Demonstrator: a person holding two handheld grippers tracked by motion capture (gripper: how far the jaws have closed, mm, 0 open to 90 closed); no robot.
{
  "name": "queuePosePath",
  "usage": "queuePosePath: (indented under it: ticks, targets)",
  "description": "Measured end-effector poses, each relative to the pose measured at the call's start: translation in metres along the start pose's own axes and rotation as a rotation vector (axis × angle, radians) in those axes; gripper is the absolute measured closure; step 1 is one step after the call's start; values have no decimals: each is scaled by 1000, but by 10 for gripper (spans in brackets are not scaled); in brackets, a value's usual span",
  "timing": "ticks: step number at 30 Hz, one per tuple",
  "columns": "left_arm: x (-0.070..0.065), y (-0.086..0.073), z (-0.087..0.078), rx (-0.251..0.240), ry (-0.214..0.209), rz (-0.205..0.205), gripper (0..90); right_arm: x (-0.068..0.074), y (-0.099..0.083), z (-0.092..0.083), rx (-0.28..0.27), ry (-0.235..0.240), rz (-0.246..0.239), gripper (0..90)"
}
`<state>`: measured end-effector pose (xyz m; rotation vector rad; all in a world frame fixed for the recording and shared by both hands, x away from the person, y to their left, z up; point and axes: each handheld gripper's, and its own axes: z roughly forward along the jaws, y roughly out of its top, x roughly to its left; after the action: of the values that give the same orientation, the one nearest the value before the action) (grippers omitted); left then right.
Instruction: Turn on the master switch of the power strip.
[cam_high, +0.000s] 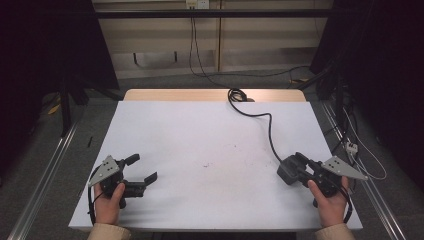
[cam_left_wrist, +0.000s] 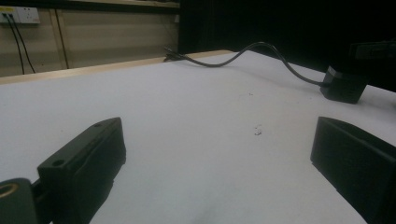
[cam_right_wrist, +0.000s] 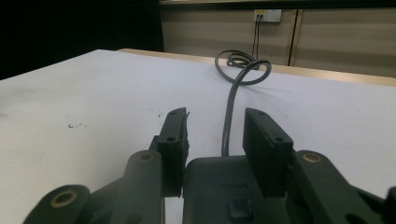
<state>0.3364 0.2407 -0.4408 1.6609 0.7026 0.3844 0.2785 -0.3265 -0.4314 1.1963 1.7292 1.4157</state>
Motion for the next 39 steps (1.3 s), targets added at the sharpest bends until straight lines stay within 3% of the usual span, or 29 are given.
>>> queuePosePath:
  ticks: [39]
  targets:
    - [-1, 1, 0, -1, -7, 9, 29, -14, 0, 0, 16, -61, 13, 831]
